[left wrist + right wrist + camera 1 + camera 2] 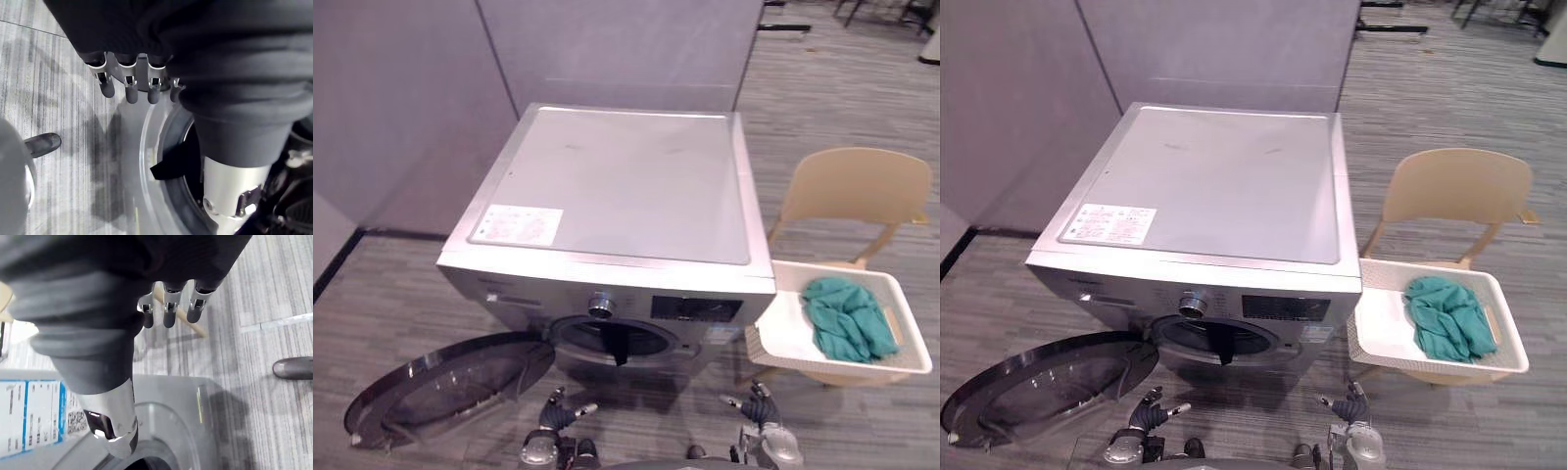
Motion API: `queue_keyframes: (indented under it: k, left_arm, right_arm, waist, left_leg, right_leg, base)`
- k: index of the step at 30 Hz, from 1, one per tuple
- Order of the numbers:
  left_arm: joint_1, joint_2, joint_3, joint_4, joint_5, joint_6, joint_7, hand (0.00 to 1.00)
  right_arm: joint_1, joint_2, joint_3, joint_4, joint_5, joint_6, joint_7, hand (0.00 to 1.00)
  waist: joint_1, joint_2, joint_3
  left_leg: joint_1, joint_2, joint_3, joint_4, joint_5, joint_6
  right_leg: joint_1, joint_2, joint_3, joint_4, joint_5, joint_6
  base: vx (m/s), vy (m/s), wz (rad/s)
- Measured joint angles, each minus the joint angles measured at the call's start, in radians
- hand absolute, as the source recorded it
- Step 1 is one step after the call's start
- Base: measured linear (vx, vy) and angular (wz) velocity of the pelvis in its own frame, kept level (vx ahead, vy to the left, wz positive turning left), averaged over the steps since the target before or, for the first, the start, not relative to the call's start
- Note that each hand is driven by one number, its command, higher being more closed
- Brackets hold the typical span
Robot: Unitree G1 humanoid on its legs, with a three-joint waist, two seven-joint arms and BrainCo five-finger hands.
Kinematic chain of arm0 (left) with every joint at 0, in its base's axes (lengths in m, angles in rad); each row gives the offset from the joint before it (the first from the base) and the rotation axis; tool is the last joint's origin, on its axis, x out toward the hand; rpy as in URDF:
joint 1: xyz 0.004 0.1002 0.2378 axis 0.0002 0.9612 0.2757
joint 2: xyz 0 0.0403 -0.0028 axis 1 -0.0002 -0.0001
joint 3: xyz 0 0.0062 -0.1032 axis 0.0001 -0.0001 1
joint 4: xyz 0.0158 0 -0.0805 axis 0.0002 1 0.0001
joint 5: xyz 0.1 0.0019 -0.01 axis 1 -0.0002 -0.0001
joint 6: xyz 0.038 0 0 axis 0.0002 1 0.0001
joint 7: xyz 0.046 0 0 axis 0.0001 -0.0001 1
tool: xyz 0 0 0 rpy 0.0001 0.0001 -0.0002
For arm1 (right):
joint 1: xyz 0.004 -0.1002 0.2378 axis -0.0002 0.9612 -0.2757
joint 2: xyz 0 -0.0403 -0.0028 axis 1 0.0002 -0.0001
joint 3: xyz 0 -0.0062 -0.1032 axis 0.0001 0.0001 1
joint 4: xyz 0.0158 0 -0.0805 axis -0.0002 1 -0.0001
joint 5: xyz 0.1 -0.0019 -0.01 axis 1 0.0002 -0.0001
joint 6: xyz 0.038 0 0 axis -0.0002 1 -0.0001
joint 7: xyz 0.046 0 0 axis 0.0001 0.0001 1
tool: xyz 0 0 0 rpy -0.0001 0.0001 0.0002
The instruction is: Pick up the laundry basket with both hands and put the clothes into the washing machine.
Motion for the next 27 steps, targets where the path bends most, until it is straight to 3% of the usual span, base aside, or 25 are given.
queue_keyframes:
  k: [2,4,5,6,7,9,10,11,12,13,14,15,16,18,19,20,21,23,24,26,27]
  left_arm:
    - [-0.010,0.001,-0.010,0.007,0.012,0.007,0.000,0.00]
    - [-0.037,0.001,-0.018,0.031,0.015,0.013,0.002,0.00]
    - [-0.040,0.013,-0.016,0.033,0.014,0.015,0.003,0.00]
    - [-0.052,0.011,-0.016,0.041,0.014,0.020,0.003,0.00]
    - [-0.056,0.008,-0.018,0.039,0.014,0.019,0.003,0.00]
    - [-0.066,0.000,-0.017,0.041,0.012,0.018,0.005,0.00]
    - [-0.066,-0.002,-0.017,0.041,0.009,0.017,0.004,0.00]
    - [-0.066,-0.003,-0.016,0.042,0.007,0.015,0.004,0.00]
    - [-0.069,-0.001,-0.016,0.043,0.006,0.015,0.004,0.00]
    - [-0.070,0.003,-0.015,0.044,0.006,0.017,0.004,0.00]
    - [-0.073,0.003,-0.016,0.051,0.006,0.019,0.003,0.00]
    - [-0.075,0.000,-0.016,0.056,0.006,0.021,0.003,0.00]
    - [-0.080,-0.022,-0.016,0.057,0.008,0.026,0.001,0.00]
    - [-0.094,-0.021,-0.002,0.055,0.008,0.026,0.001,0.00]
    - [-0.109,-0.023,0.018,0.045,0.005,0.022,0.001,0.00]
    - [-0.108,-0.025,0.020,0.027,0.004,0.021,0.001,0.00]
    - [-0.103,-0.027,0.020,0.017,-0.005,0.016,0.002,0.00]
    - [-0.064,-0.030,0.019,-0.021,-0.035,0.007,0.005,0.00]
    - [-0.054,-0.035,0.018,-0.025,-0.041,0.006,0.005,0.00]
    - [-0.056,-0.048,0.017,-0.039,-0.041,0.004,0.005,0.00]
    - [-0.054,-0.051,0.017,-0.048,-0.041,0.003,0.006,0.00]
  right_arm:
    - [-0.032,0.000,0.003,0.000,0.014,0.002,-0.001,0.00]
    - [-0.073,0.002,0.021,-0.002,0.017,0.002,-0.003,0.00]
    - [-0.093,0.021,0.029,-0.010,0.026,0.002,-0.002,0.00]
    - [-0.115,0.025,0.029,-0.018,0.035,0.002,-0.004,0.00]
    - [-0.117,0.021,0.029,-0.019,0.034,0.004,-0.004,0.00]
    - [-0.103,0.012,0.049,-0.017,0.034,0.010,-0.007,0.00]
    - [-0.104,0.008,0.052,-0.014,0.033,0.012,-0.009,0.00]
    - [-0.110,0.000,0.059,-0.014,0.033,0.012,-0.016,0.00]
    - [-0.112,-0.003,0.059,-0.013,0.033,0.012,-0.020,0.00]
    - [-0.113,-0.003,0.058,-0.011,0.028,0.014,-0.021,0.00]
    - [-0.113,-0.004,0.058,-0.007,0.014,0.017,-0.020,0.00]
    - [-0.112,-0.012,0.058,-0.007,0.011,0.018,-0.020,0.00]
    - [-0.090,-0.039,0.059,-0.006,0.011,0.022,-0.019,0.00]
    - [-0.078,-0.041,0.067,0.005,0.011,0.032,-0.018,0.00]
    - [-0.094,-0.040,0.091,0.015,0.012,0.033,-0.019,0.00]
    - [-0.113,-0.043,0.100,0.030,0.012,0.030,-0.019,0.00]
    - [-0.123,-0.045,0.107,0.045,0.012,0.030,-0.020,0.00]
    - [-0.128,-0.037,0.127,0.091,0.012,0.031,-0.018,0.00]
    - [-0.111,-0.036,0.123,0.088,0.012,0.032,-0.018,0.00]
    - [-0.109,-0.037,0.123,0.079,0.012,0.032,-0.018,0.00]
    - [-0.109,-0.038,0.123,0.072,0.012,0.032,-0.018,0.00]
  waist:
    - [-0.008,0.000,0.005]
    - [-0.010,-0.002,0.016]
    - [-0.007,-0.005,0.034]
    - [-0.012,-0.001,0.047]
    - [-0.016,0.008,0.054]
    - [-0.015,-0.002,0.053]
    - [-0.016,0.003,0.053]
    - [-0.021,0.008,0.050]
    - [-0.025,0.006,0.049]
    - [-0.041,-0.017,0.036]
    - [-0.040,-0.006,0.045]
    - [-0.043,0.006,0.049]
    - [-0.059,0.044,0.050]
    - [-0.051,0.052,0.053]
    - [-0.041,0.055,0.064]
    - [-0.040,0.057,0.077]
    - [-0.034,0.057,0.085]
    - [-0.004,0.050,0.101]
    - [0.004,0.039,0.110]
    - [0.018,0.052,0.121]
    - [0.018,0.056,0.124]
  left_leg:
    - [0.004,0.007,0.071,0.002,-0.009,-0.003]
    - [0.008,0.020,0.142,0.021,-0.064,-0.004]
    - [0.024,0.035,0.230,0.037,-0.086,0.010]
    - [0.044,0.068,0.354,0.062,-0.098,0.016]
    - [0.060,0.083,0.401,0.065,-0.101,0.010]
    - [0.122,0.111,0.617,0.105,-0.130,-0.025]
    - [0.134,0.115,0.659,0.102,-0.132,-0.028]
    - [0.156,0.120,0.742,0.091,-0.130,-0.032]
    - [0.162,0.121,0.772,0.093,-0.132,-0.037]
    - [0.166,0.114,0.804,0.113,-0.148,-0.069]
    - [0.181,0.119,0.815,0.146,-0.168,-0.106]
    - [0.193,0.123,0.818,0.152,-0.171,-0.109]
    - [0.228,0.181,0.821,0.239,-0.194,-0.114]
    - [0.208,0.326,0.753,0.521,-0.225,0.002]
    - [0.107,0.394,0.543,0.788,-0.291,0.073]
    - [0.007,0.344,0.332,0.871,-0.321,0.033]
    - [-0.039,0.300,0.235,0.896,-0.333,0.018]
    - [-0.161,0.177,0.058,0.885,-0.349,0.025]
    - [-0.235,0.125,0.026,0.802,-0.348,0.028]
    - [-0.321,0.058,0.022,0.574,-0.327,0.020]
    - [-0.340,0.037,0.028,0.486,-0.290,0.041]
  right_leg:
    - [-0.051,0.017,0.060,0.000,0.041,-0.002]
    - [-0.102,0.054,0.056,-0.034,0.142,-0.025]
    - [-0.105,0.070,-0.003,-0.113,0.188,-0.101]
    - [-0.135,0.047,-0.179,-0.075,0.115,-0.185]
    - [-0.152,0.035,-0.264,-0.031,0.094,-0.208]
    - [-0.171,-0.027,-0.584,0.067,-0.004,-0.254]
    - [-0.168,-0.033,-0.646,0.070,-0.018,-0.267]
    - [-0.175,-0.055,-0.794,0.101,-0.031,-0.283]
    - [-0.186,-0.080,-0.845,0.133,-0.033,-0.282]
    - [-0.199,-0.097,-0.894,0.175,-0.031,-0.258]
    - [-0.225,-0.073,-0.836,0.201,0.010,-0.232]
    - [-0.230,-0.052,-0.806,0.212,-0.002,-0.234]
    - [-0.235,0.005,-0.742,0.235,-0.050,-0.225]
    - [-0.216,0.067,-0.680,0.224,-0.071,-0.235]
    - [-0.181,0.136,-0.598,0.175,-0.069,-0.241]
    - [-0.147,0.160,-0.558,0.143,-0.066,-0.244]
    - [-0.123,0.172,-0.530,0.128,-0.067,-0.245]
    - [-0.022,0.190,-0.455,0.071,-0.056,-0.224]
    - [0.026,0.191,-0.436,0.029,-0.055,-0.210]
    - [0.084,0.191,-0.429,-0.029,-0.053,-0.186]
    - [0.100,0.192,-0.431,-0.048,-0.053,-0.176]
  base:
    - [-0.12,0.030,-1.53]
    - [-0.12,0.015,-2.23]
    - [-0.16,-0.057,-2.78]
    - [-0.17,-0.063,-2.81]
    - [-0.16,-0.070,-2.80]
    - [-0.09,-0.077,-2.61]
    - [-0.01,-0.165,-2.57]
    - [0.03,-0.158,-2.06]
    - [0.08,-0.209,-2.33]
    - [0.12,-0.214,-2.26]
    - [0.13,-0.200,-2.16]
    - [0.29,-0.195,-2.23]
    - [0.30,-0.123,-1.58]
    - [0.30,-0.112,-1.56]
    - [0.29,-0.115,-1.62]
    - [0.24,-0.102,-1.59]
    - [0.18,-0.025,-1.25]
    - [0.25,0.016,-1.19]
    - [0.27,0.034,-0.65]
    - [0.27,0.054,-0.05]
    - [0.43,0.100,-0.05]
